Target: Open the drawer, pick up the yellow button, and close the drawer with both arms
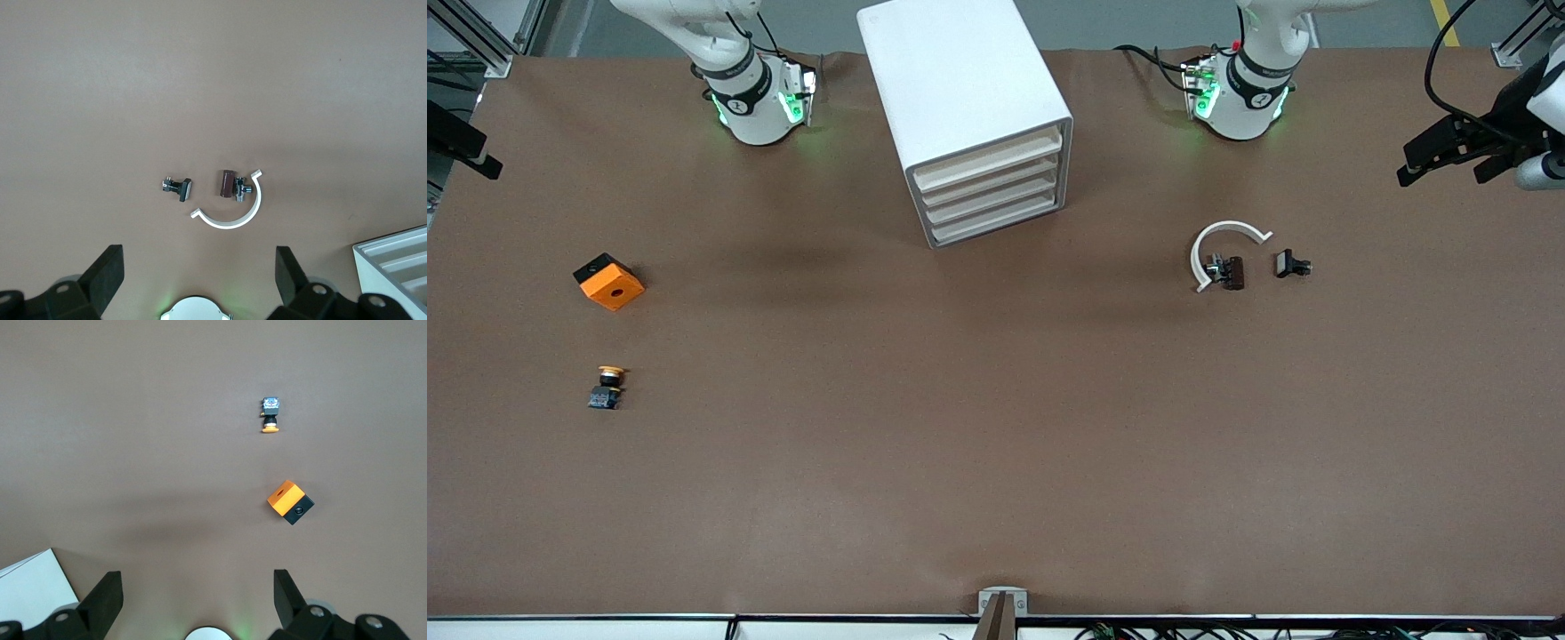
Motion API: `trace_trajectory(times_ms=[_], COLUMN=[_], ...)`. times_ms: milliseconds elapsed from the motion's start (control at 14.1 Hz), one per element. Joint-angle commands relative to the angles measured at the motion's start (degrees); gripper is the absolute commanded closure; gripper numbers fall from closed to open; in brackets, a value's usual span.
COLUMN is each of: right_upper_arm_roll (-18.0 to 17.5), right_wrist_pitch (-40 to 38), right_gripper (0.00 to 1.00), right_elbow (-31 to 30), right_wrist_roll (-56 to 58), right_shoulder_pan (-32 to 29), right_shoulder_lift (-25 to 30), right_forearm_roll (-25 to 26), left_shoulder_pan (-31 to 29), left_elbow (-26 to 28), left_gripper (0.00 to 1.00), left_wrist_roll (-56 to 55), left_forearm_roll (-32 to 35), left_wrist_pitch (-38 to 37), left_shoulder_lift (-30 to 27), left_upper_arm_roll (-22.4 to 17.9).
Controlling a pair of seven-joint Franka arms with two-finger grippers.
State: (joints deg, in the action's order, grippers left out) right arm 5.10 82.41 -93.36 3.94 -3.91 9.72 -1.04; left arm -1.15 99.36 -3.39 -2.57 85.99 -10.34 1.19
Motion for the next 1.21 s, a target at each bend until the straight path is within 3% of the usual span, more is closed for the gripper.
trace_trajectory(times_ms=[0,568,1136], right_upper_arm_roll=[0.1,0.1,-0.1], right_wrist_pitch=[-1.5,-2.6,-3.3], right_gripper=[0.00,0.00,0.00], right_elbow=[0.7,1.3,1.4], right_wrist_roll=[-0.1,-5.2,0.0], right_shoulder_pan=[0.2,0.1,0.1], right_shoulder_lift=[0.9,0.8,0.8], right_forearm_roll=[0.2,-0.2,0.2], left_shoulder_pan=[0.1,0.1,0.0], left_elbow=[-1.6,-1.5,-1.7], left_gripper=[0.00,0.00,0.00], left_wrist_roll=[0.2,0.0,0.4], left_forearm_roll=[0.6,0.6,0.6], left_wrist_pitch=[-1.4,-1.4,-1.4], left_shoulder_lift=[0.7,0.8,1.2], left_upper_arm_roll=[0.2,0.2,0.2])
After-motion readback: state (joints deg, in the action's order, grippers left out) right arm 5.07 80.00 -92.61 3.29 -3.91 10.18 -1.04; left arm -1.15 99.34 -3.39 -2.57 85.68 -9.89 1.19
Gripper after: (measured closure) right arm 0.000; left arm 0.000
